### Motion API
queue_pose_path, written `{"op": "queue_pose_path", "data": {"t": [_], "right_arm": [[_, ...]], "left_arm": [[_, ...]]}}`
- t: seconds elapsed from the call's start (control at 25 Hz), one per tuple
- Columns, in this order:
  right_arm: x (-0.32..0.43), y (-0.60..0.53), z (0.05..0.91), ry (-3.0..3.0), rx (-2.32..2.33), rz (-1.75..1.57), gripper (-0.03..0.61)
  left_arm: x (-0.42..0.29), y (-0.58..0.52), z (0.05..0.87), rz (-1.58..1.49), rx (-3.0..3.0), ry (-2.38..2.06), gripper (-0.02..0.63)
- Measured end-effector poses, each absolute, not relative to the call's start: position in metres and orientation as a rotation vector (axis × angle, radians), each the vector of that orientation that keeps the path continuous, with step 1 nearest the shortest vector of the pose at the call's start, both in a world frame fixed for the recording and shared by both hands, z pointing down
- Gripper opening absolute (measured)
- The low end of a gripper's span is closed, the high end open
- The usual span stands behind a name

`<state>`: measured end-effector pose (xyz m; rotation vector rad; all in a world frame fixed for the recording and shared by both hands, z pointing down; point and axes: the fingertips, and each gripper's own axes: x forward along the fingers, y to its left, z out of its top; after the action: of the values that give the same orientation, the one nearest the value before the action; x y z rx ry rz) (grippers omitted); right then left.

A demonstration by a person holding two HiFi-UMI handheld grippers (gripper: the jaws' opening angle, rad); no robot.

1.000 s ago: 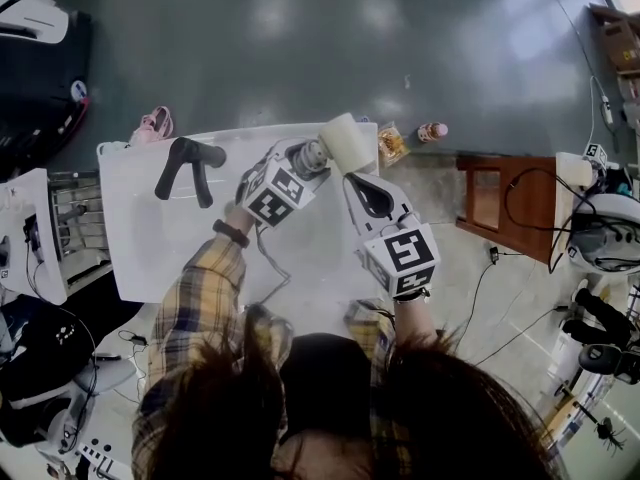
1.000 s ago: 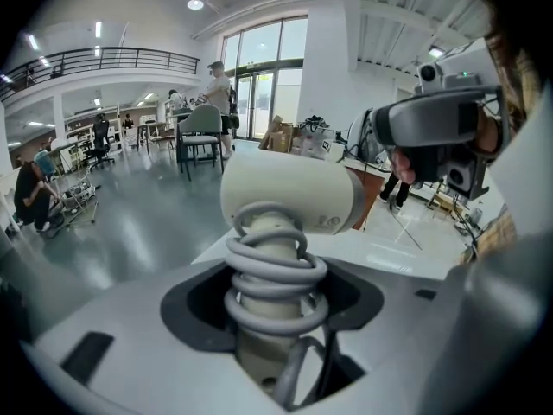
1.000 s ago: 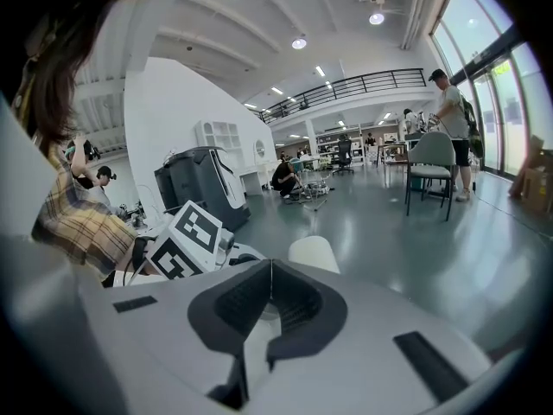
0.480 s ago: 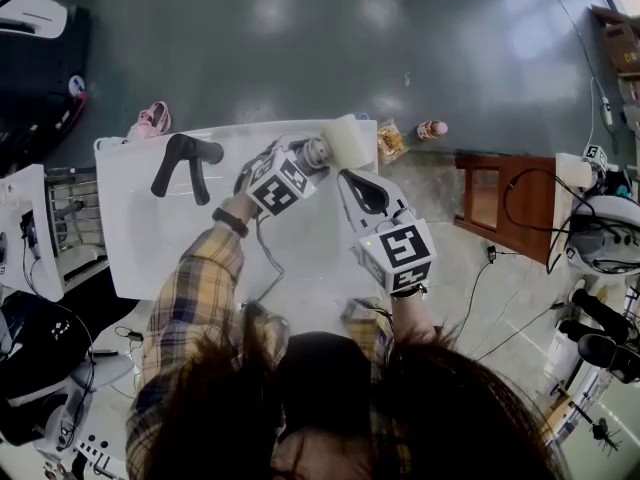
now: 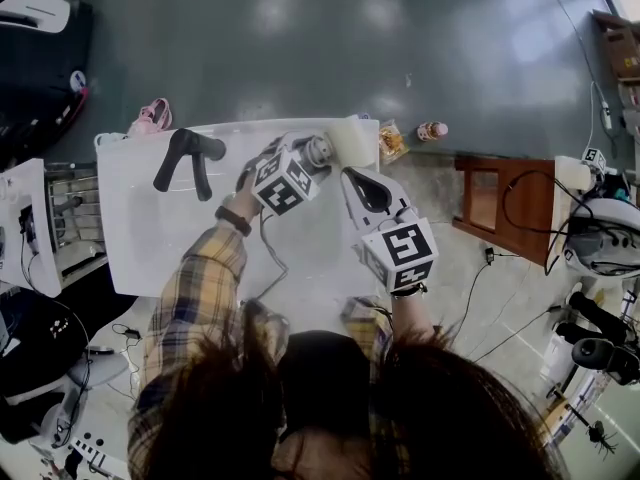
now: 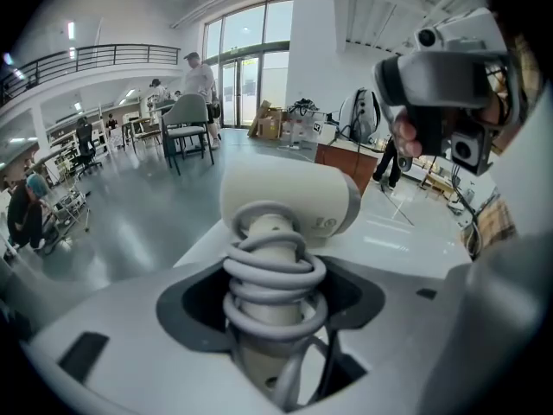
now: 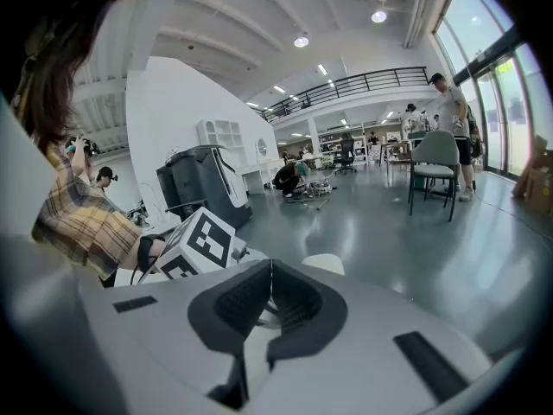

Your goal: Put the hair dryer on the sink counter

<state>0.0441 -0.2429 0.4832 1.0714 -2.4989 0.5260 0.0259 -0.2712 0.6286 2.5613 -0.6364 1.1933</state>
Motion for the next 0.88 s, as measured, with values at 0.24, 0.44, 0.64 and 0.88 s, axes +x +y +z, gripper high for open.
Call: {"op": "queue_pose_path", "data": {"t": [0.24,0.44,0.64,0.88], "right_arm": [[0.044,-0.240,0.483,-2.498,1.080,0.532,0.015],[0.042,-0.239,0.481,-2.499,1.086,0.534,0.015],[0.042,-0.239,0.478,-2.503,1.086,0.527,0.015],[0.034,-0.240,0.472,-2.511,1.073,0.506,0.015]], "left_arm": [[0.025,-0.272,0.627,1.165,2.609,-0.666,0.278],[0.023,-0.271,0.626,1.157,2.617,-0.673,0.279],[0.022,-0.269,0.623,1.126,2.609,-0.631,0.279],[0.016,-0.269,0.616,1.130,2.617,-0.657,0.284]]}}
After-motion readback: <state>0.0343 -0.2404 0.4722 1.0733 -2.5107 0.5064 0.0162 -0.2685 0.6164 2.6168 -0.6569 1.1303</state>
